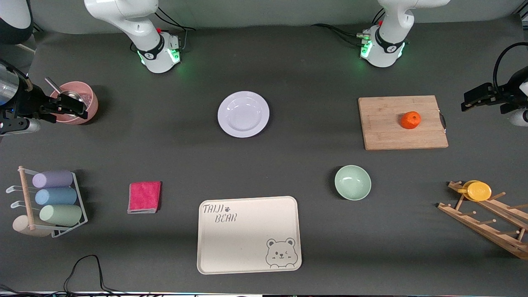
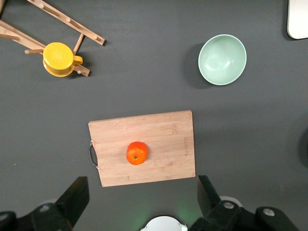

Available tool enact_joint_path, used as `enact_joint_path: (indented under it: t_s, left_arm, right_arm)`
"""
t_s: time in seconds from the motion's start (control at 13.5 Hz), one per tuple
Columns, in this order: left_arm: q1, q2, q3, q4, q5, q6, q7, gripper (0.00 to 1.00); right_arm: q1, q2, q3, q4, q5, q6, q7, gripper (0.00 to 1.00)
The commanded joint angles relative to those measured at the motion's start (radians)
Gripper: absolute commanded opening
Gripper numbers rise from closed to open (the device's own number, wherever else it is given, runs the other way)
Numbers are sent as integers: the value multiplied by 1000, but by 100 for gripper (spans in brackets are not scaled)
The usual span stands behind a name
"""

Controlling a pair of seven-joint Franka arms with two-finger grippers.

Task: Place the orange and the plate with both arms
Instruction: 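Reach the left gripper toward the orange while the right gripper extends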

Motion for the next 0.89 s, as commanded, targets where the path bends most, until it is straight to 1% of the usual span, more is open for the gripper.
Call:
enact_joint_path:
  t_s: [0.0, 0.3, 0.52, 0.67, 0.81]
  left_arm:
    - [-13, -2, 9, 16, 14, -23, 11, 100]
    - [-5, -15, 12, 6, 15, -41, 22, 100]
    - [24, -83, 15, -66, 49, -35, 71, 100]
    - [67, -154, 15, -143, 63, -28, 129, 100]
    - [114, -263, 15, -276, 67, 18, 154, 100]
  right_arm:
    - [5, -8, -1, 3, 16, -7, 21, 100]
    - [5, -4, -1, 3, 16, -9, 21, 100]
    - [7, -1, 2, 2, 16, -7, 23, 100]
    - [7, -1, 3, 2, 17, -4, 23, 100]
    - [7, -1, 5, 0, 19, 0, 23, 100]
